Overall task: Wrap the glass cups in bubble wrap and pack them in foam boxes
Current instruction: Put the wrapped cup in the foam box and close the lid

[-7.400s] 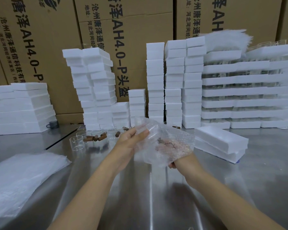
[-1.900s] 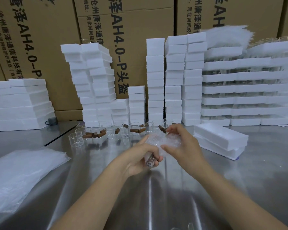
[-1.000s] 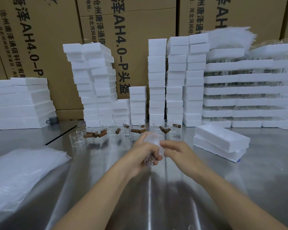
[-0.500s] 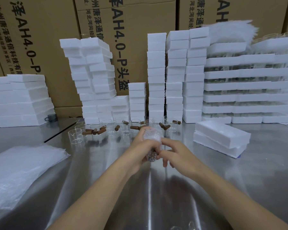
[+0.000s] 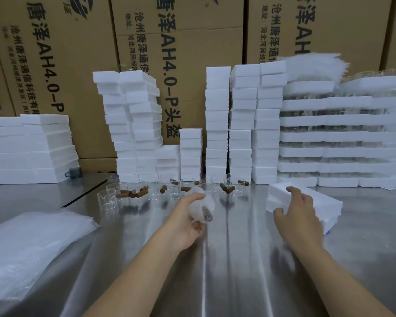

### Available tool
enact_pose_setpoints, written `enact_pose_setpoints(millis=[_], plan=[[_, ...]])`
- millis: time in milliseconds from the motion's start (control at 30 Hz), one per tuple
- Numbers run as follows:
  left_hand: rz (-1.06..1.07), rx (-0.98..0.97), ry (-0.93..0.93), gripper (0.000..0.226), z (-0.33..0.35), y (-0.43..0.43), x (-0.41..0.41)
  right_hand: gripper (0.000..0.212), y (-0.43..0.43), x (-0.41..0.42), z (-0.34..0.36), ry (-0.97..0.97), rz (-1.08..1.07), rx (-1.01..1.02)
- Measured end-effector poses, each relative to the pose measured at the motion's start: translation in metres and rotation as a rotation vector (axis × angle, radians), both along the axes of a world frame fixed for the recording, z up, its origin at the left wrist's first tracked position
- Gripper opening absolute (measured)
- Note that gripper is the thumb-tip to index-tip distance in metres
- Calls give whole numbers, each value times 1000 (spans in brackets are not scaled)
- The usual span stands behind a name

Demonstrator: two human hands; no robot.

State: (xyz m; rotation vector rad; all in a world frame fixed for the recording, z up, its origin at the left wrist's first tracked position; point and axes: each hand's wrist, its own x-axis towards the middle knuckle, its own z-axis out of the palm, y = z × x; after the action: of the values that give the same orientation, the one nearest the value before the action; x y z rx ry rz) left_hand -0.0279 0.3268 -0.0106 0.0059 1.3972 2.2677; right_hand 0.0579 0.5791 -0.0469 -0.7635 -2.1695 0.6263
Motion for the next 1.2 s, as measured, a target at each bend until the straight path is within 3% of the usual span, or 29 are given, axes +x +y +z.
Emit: enact_pose_setpoints(millis=[133,300,433,500,600,767,1000,1100,1200], plan=[[8,169,-23,50,4,-4,-5,58,2,0,-1,58,-3,1],[34,202,60,41,2,-4,-10,62,13,2,-4,42,-45,-79],[7,188,120,55,1,-4,-10,54,18,4,-5,62,-66,-39],[27,188,151,56,1,-4,-11,45,17,2,-2,137,0,-8],[75,230,209,39,3,-5,-16,31,2,-4,5,180,190,37],[151,234,240,49,11,-11,-18,19,-40,-10,9,103,409,76],[171,151,218,44,8,-12,-17,4,-42,0,10,-87,307,100],[160,136,224,49,6,-11,-17,25,-37,-4,5,-20,326,30],[140,130,239,59,3,-11,-17,80,-37,-12,0,60,371,-135]])
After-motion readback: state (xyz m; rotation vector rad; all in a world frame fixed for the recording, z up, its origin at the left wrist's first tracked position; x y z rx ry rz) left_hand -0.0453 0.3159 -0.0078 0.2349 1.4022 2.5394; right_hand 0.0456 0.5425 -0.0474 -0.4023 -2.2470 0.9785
